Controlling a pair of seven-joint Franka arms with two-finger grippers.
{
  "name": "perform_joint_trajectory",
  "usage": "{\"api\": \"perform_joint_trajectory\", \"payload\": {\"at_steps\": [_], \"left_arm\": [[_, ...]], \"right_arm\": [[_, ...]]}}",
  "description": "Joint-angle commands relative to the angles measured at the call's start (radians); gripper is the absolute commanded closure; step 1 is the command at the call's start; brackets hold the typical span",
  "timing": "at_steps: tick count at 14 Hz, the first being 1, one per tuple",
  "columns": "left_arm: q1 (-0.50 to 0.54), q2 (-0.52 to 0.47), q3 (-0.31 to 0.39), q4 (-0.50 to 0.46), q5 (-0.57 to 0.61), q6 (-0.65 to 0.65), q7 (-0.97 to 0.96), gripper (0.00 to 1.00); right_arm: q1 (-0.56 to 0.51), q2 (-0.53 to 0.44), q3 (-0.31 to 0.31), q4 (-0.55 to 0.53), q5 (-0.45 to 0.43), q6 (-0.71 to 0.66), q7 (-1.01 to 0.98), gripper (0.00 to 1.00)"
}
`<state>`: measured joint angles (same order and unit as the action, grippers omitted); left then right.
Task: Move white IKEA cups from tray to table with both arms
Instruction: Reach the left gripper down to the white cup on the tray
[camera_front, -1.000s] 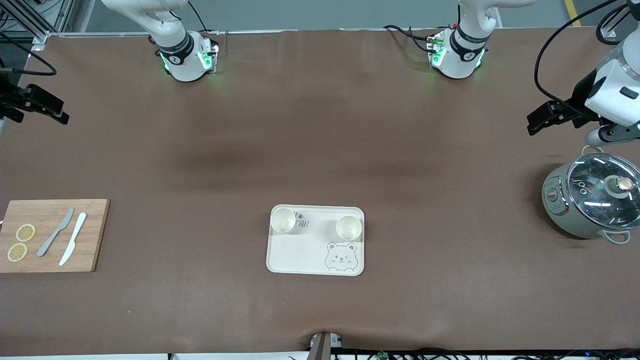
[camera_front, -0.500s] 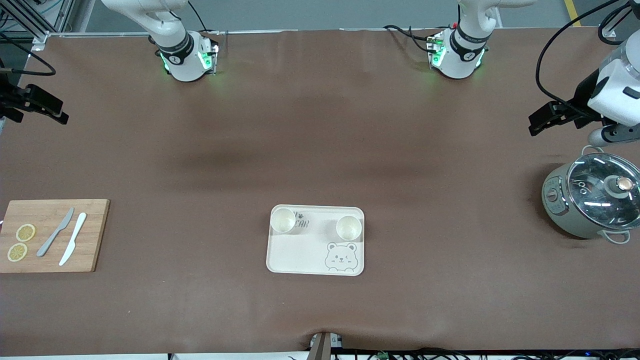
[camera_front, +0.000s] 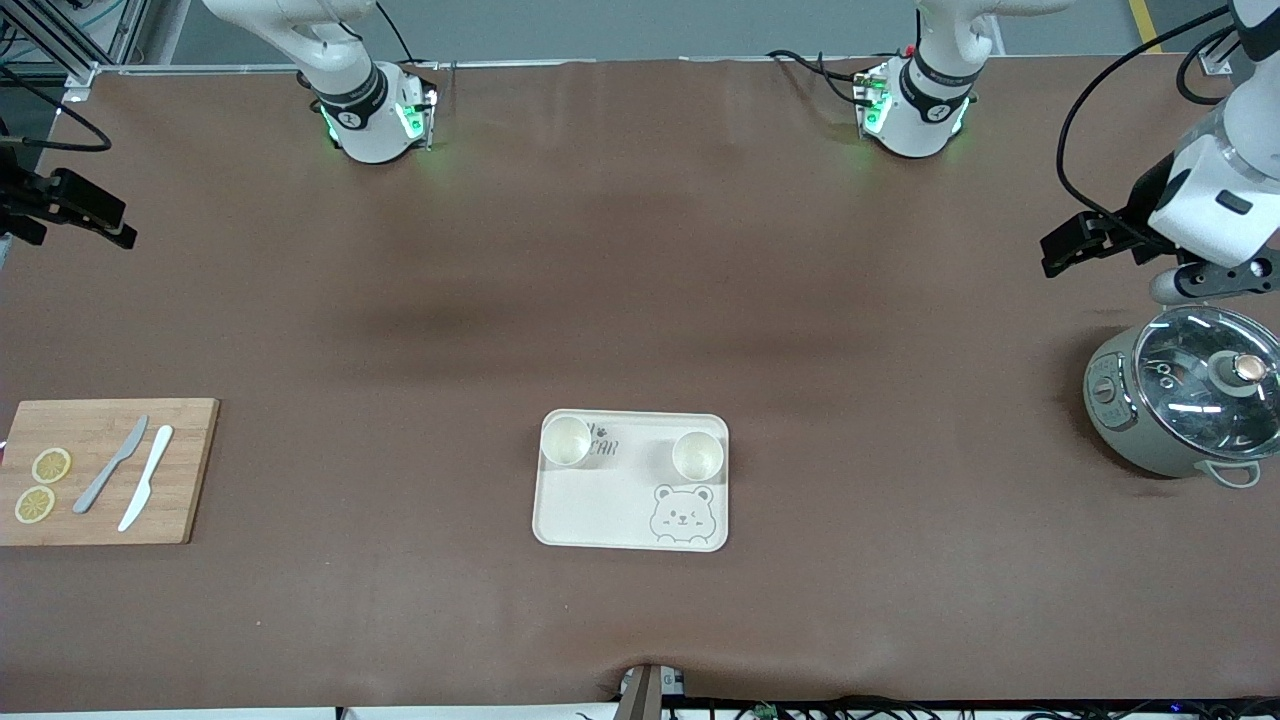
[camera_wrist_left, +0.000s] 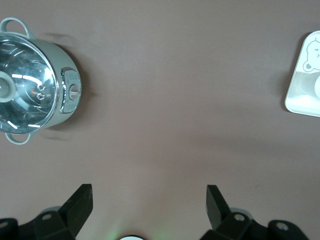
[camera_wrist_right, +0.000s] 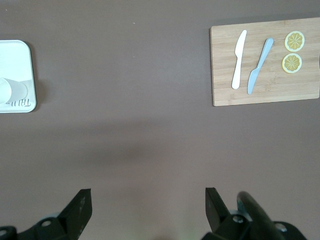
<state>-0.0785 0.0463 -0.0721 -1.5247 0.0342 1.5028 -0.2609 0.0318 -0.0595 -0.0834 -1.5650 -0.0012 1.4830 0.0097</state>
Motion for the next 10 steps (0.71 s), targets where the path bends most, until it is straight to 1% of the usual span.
{"api": "perform_joint_trajectory", "payload": {"at_steps": [1, 6, 10], "left_arm": [[-0.013, 0.027, -0.008, 0.014, -0.003, 0.019, 0.000, 0.00], [-0.036, 0.089, -0.012, 0.017, -0.007, 0.132, -0.012, 0.00], [-0.096, 0.156, -0.012, 0.020, -0.002, 0.203, -0.116, 0.00]], "right_arm": [[-0.026, 0.010, 0.013, 0.022, 0.021, -0.012, 0.001, 0.00], [-0.026, 0.010, 0.013, 0.022, 0.021, -0.012, 0.001, 0.00], [-0.026, 0.010, 0.014, 0.022, 0.021, -0.012, 0.001, 0.00]]}}
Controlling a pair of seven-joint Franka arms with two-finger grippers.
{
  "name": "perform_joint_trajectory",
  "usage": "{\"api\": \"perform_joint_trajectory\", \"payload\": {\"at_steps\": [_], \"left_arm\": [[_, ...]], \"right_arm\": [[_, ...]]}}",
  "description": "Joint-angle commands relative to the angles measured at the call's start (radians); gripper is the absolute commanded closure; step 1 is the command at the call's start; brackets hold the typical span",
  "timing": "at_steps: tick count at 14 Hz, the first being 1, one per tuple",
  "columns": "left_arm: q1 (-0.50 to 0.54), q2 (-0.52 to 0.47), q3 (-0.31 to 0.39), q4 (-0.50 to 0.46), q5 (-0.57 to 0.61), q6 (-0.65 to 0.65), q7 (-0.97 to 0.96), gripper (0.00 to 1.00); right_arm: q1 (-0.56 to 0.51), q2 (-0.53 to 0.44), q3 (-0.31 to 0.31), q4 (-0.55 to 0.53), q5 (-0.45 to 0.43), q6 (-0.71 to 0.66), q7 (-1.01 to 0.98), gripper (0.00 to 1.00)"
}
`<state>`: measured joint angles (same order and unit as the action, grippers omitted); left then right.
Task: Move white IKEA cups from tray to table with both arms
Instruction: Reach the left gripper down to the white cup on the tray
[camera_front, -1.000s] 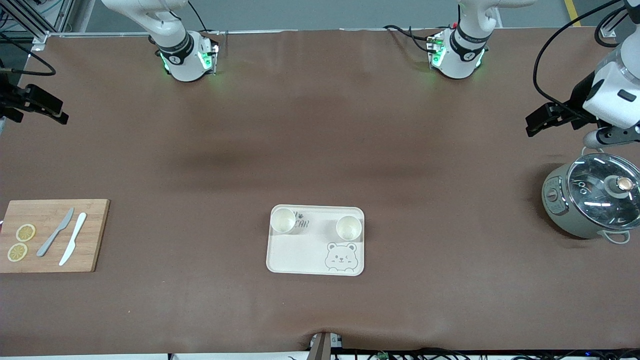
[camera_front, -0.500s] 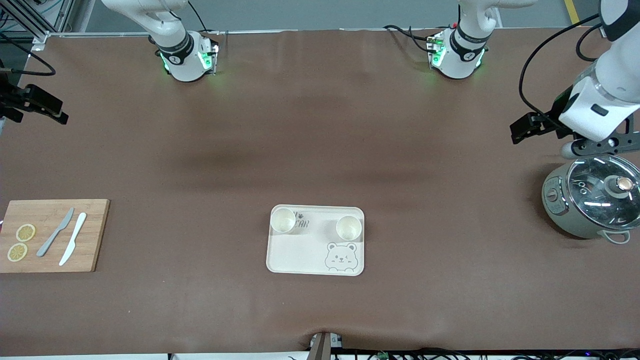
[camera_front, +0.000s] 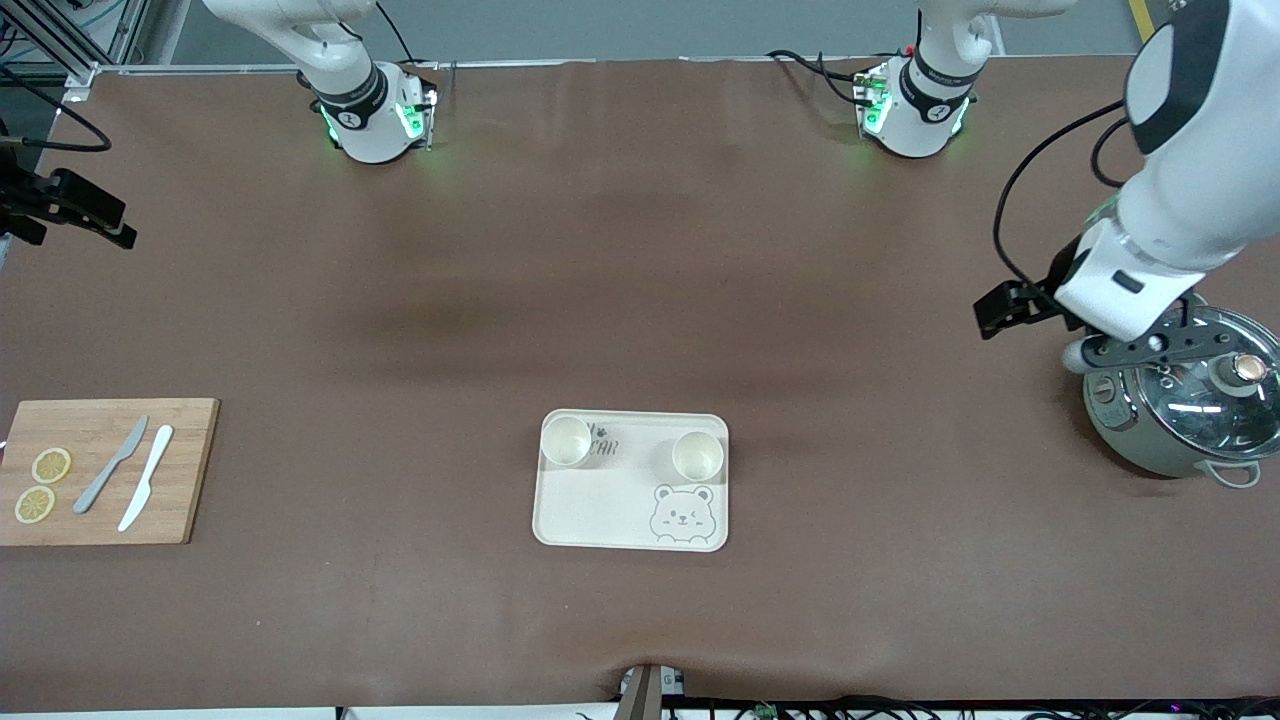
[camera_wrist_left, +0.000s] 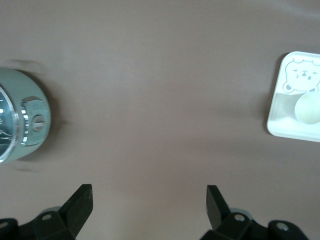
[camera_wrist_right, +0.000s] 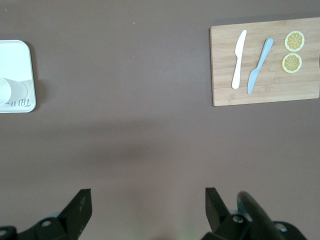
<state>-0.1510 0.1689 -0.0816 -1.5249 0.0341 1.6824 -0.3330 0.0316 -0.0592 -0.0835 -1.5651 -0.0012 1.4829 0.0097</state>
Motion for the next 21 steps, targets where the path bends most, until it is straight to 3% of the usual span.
{"api": "perform_joint_trajectory", "payload": {"at_steps": [1, 5, 12, 16, 21], "left_arm": [[-0.030, 0.052, -0.003, 0.022, -0.005, 0.039, -0.049, 0.00], [-0.094, 0.147, -0.003, 0.029, -0.020, 0.100, -0.093, 0.00], [-0.206, 0.403, -0.003, 0.219, -0.020, 0.325, -0.305, 0.00], [-0.239, 0.486, -0.006, 0.242, -0.045, 0.503, -0.366, 0.00], [-0.259, 0.569, -0.003, 0.296, -0.053, 0.585, -0.414, 0.00]], "right_arm": [[-0.025, 0.010, 0.013, 0.022, 0.021, -0.012, 0.001, 0.00], [-0.025, 0.010, 0.013, 0.022, 0.021, -0.012, 0.001, 0.00], [-0.025, 0.010, 0.013, 0.022, 0.021, -0.013, 0.001, 0.00], [-0.025, 0.010, 0.013, 0.022, 0.021, -0.012, 0.001, 0.00], [-0.025, 0.010, 0.013, 0.022, 0.021, -0.013, 0.001, 0.00]]}}
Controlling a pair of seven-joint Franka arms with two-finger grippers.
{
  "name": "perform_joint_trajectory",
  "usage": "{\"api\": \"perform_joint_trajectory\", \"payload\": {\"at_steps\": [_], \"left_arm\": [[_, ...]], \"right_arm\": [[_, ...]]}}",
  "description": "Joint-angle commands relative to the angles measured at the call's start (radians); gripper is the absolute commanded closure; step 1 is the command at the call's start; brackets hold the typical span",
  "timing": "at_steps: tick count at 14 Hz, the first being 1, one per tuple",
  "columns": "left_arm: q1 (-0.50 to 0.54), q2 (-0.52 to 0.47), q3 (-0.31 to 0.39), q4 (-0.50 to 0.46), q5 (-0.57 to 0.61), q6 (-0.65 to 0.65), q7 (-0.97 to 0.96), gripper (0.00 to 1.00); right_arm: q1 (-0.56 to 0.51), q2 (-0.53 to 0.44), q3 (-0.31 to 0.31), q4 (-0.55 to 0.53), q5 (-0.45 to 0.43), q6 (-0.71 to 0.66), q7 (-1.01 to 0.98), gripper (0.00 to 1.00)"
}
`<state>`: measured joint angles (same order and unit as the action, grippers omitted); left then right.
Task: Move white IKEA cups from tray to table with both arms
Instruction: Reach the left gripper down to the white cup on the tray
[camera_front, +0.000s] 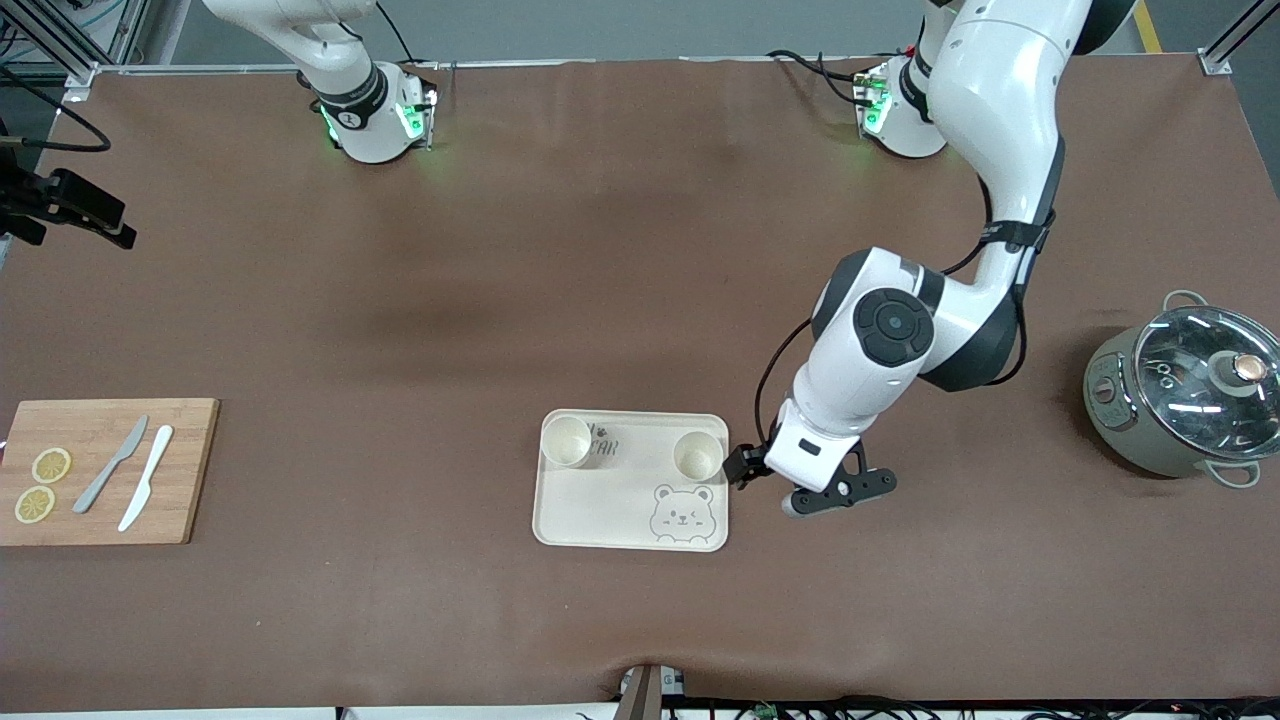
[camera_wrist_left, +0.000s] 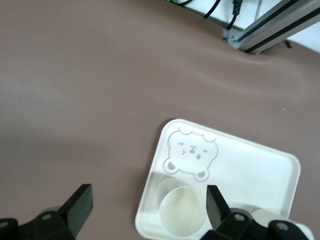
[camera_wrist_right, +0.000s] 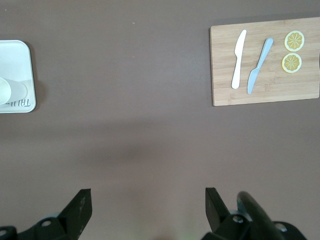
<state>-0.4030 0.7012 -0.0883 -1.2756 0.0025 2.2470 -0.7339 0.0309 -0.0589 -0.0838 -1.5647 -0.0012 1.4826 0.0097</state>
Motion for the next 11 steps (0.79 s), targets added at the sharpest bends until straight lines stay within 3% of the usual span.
{"api": "perform_joint_trajectory", "payload": {"at_steps": [1, 11], "left_arm": [[-0.008, 0.046, 0.004, 0.047, -0.021, 0.037, -0.013, 0.00], [-0.066, 0.081, 0.004, 0.019, -0.062, 0.082, -0.073, 0.01]], "right_arm": [[-0.025, 0.010, 0.013, 0.022, 0.021, -0.013, 0.001, 0.00], [-0.036, 0.027, 0.015, 0.031, 0.023, -0.005, 0.001, 0.00]]}}
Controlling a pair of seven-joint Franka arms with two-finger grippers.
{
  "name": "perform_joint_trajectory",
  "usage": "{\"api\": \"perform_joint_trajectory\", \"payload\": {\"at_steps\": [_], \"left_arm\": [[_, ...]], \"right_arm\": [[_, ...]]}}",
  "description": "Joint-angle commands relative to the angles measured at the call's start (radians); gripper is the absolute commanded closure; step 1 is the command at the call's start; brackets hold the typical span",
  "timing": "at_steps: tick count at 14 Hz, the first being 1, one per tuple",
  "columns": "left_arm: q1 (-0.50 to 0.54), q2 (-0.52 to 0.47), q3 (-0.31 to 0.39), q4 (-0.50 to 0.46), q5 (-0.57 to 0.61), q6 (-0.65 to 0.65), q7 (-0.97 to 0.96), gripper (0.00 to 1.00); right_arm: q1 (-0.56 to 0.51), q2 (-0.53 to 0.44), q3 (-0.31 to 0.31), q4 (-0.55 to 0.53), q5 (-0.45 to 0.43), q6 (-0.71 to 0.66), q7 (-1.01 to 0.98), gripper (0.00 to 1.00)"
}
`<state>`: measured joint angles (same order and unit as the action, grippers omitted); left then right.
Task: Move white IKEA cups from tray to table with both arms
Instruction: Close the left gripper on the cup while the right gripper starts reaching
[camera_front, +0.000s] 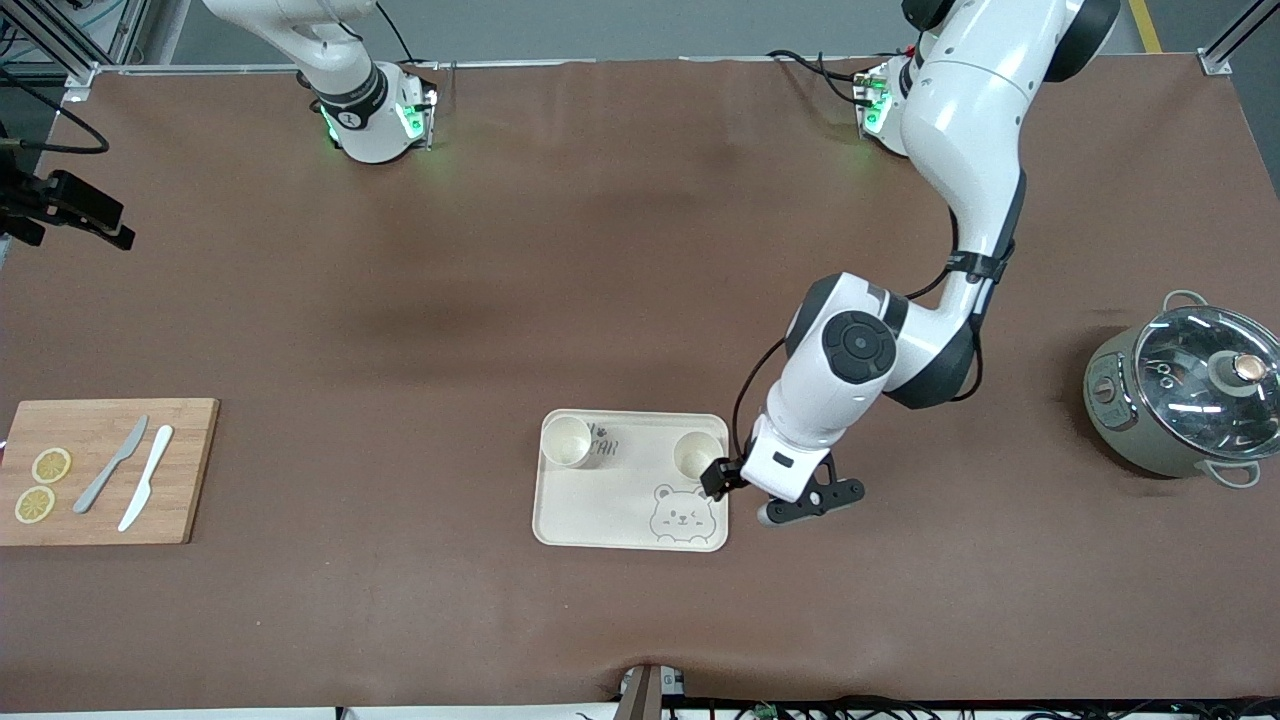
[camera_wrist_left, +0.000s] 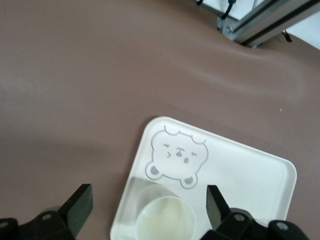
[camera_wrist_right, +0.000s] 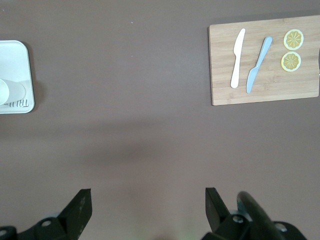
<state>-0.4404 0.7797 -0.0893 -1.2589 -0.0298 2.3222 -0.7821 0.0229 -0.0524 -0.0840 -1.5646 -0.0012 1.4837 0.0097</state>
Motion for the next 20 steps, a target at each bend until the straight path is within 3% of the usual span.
{"api": "perform_joint_trajectory", "payload": {"at_steps": [1, 6, 9, 10, 12, 14, 20], "left_arm": [[-0.031, 0.001, 0.006, -0.016, -0.029, -0.007, -0.025, 0.07], [-0.044, 0.010, 0.006, -0.094, -0.029, -0.009, -0.026, 0.38], [-0.046, 0.019, 0.006, -0.096, -0.030, -0.010, -0.028, 0.40], [-0.050, 0.019, 0.006, -0.100, -0.030, -0.012, -0.028, 0.46], [-0.052, 0.030, 0.005, -0.100, -0.030, -0.012, -0.026, 0.68], [-0.054, 0.032, 0.005, -0.099, -0.030, -0.012, -0.028, 1.00], [-0.044, -0.008, 0.008, -0.091, -0.018, -0.075, -0.025, 1.00]], "right_arm": [[-0.026, 0.023, 0.015, 0.031, 0.021, -0.008, 0.001, 0.00], [-0.029, 0.040, 0.015, 0.031, 0.020, -0.014, 0.001, 0.00], [-0.034, 0.054, 0.013, 0.031, 0.020, -0.016, 0.000, 0.00], [-0.035, 0.057, 0.013, 0.031, 0.020, -0.016, -0.003, 0.00], [-0.029, 0.066, 0.015, 0.029, 0.020, -0.016, -0.007, 0.00], [-0.026, 0.097, 0.015, 0.029, 0.018, -0.016, -0.007, 0.00], [0.000, 0.193, 0.021, 0.029, 0.020, 0.015, -0.007, 0.00]]}}
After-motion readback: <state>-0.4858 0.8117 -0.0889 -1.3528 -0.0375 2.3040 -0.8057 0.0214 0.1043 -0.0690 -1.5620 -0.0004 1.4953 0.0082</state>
